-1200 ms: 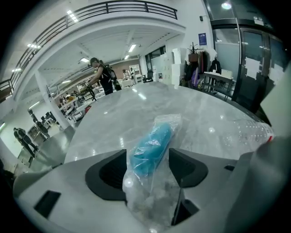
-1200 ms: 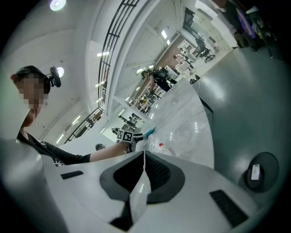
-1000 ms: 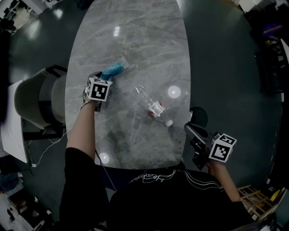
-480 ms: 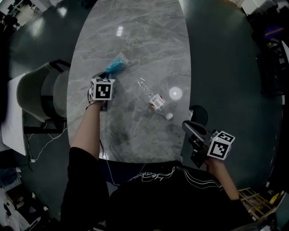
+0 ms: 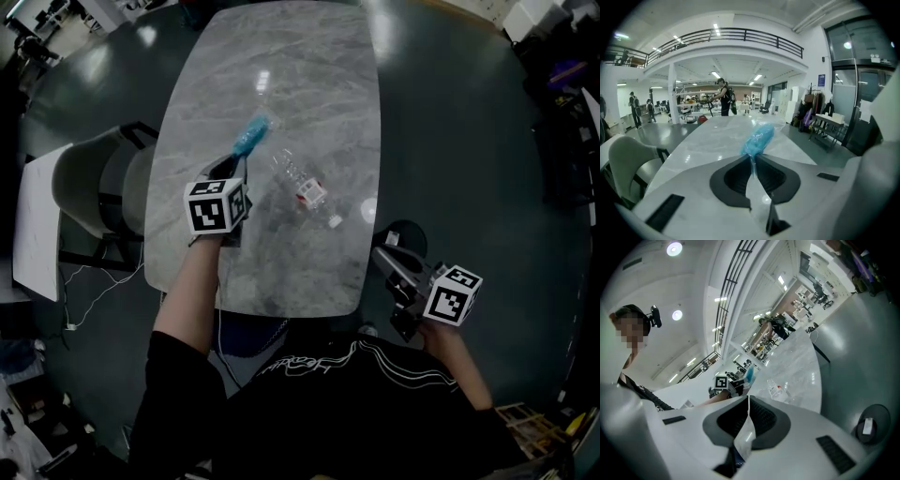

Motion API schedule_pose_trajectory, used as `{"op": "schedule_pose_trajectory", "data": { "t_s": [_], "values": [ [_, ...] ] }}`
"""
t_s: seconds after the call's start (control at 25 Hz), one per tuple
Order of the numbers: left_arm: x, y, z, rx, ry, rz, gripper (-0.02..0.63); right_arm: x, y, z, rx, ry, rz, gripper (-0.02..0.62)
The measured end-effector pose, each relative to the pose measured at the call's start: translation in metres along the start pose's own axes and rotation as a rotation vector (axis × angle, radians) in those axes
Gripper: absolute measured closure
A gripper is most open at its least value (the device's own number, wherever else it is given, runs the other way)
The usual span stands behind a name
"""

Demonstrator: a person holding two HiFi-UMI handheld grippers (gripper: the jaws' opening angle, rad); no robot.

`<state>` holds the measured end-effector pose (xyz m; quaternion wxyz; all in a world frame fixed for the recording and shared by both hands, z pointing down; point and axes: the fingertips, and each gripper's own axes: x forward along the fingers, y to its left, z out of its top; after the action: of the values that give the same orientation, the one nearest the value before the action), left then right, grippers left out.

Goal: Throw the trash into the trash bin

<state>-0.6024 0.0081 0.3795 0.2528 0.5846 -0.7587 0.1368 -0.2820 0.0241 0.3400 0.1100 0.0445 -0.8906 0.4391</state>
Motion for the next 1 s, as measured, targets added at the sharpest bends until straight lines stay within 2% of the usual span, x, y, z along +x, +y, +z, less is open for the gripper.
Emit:
{"op": "schedule_pose_trajectory", "data": {
  "t_s": [0.16, 0.4, 0.64, 0.8, 1.0],
  "values": [
    [-0.046, -0.066, 0.027, -0.04, -0.112, -0.097, 0.574, -0.033, 0.003, 0.0, -0.015, -0.031, 0.013, 0.559],
    [-0.104, -0.186, 0.052, -0.066, -0.229, -0.277, 0.574, -0.104, 0.007, -0.001, -0.007, -0.149, 0.034, 0.558],
    [-0.16, -0.317, 0.05, -0.179, -0.341, -0.502, 0.574, -0.193, 0.003, -0.006, -0.037, -0.244, -0.013, 0.558],
    [-0.187, -0.403, 0.044, -0.203, -0.357, -0.658, 0.577, -0.26, 0.006, -0.002, -0.072, -0.335, -0.052, 0.558],
    [-0.201, -0.5, 0.031, -0.178, -0.307, -0.788, 0.578, -0.341, 0.009, 0.003, -0.104, -0.434, -0.095, 0.559]
  ]
}}
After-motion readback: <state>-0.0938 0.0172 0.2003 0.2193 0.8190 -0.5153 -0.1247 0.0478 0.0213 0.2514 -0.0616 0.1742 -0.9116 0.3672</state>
